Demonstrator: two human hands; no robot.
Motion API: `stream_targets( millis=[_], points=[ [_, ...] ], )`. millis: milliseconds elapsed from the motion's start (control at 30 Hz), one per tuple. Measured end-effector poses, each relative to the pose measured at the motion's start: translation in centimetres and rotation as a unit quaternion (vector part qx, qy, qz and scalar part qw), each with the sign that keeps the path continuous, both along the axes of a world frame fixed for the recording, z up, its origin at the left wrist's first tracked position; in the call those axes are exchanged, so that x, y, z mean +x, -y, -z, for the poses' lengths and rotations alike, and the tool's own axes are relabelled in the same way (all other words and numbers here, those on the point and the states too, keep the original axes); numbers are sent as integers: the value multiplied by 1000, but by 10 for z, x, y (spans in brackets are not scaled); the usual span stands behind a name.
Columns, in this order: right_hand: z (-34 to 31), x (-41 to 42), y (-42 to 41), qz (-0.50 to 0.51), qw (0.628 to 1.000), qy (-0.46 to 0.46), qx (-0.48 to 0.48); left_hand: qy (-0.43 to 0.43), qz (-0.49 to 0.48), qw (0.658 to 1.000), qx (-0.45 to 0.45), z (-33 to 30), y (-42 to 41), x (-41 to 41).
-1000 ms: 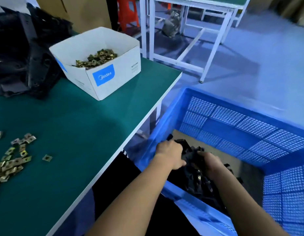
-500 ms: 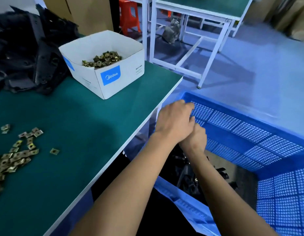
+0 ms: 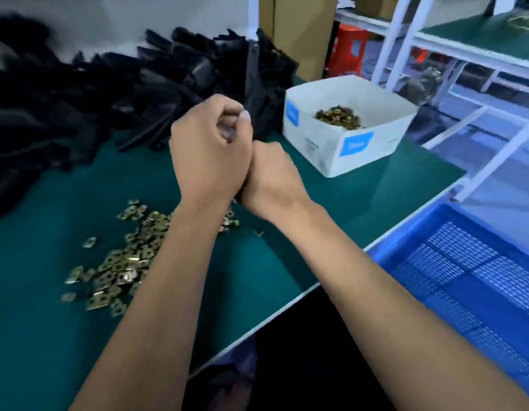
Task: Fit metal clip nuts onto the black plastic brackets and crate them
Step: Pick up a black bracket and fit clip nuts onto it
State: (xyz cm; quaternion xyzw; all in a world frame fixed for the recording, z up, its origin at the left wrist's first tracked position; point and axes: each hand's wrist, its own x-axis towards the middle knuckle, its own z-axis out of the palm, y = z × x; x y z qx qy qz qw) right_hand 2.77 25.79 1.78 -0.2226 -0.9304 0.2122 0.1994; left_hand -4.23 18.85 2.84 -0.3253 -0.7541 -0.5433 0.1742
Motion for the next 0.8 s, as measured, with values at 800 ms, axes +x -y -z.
stream_targets(
  millis=[800],
  points=[
    [37, -129, 131, -392, 910, 137, 2, 47, -404, 895, -184, 75, 233, -146]
  ],
)
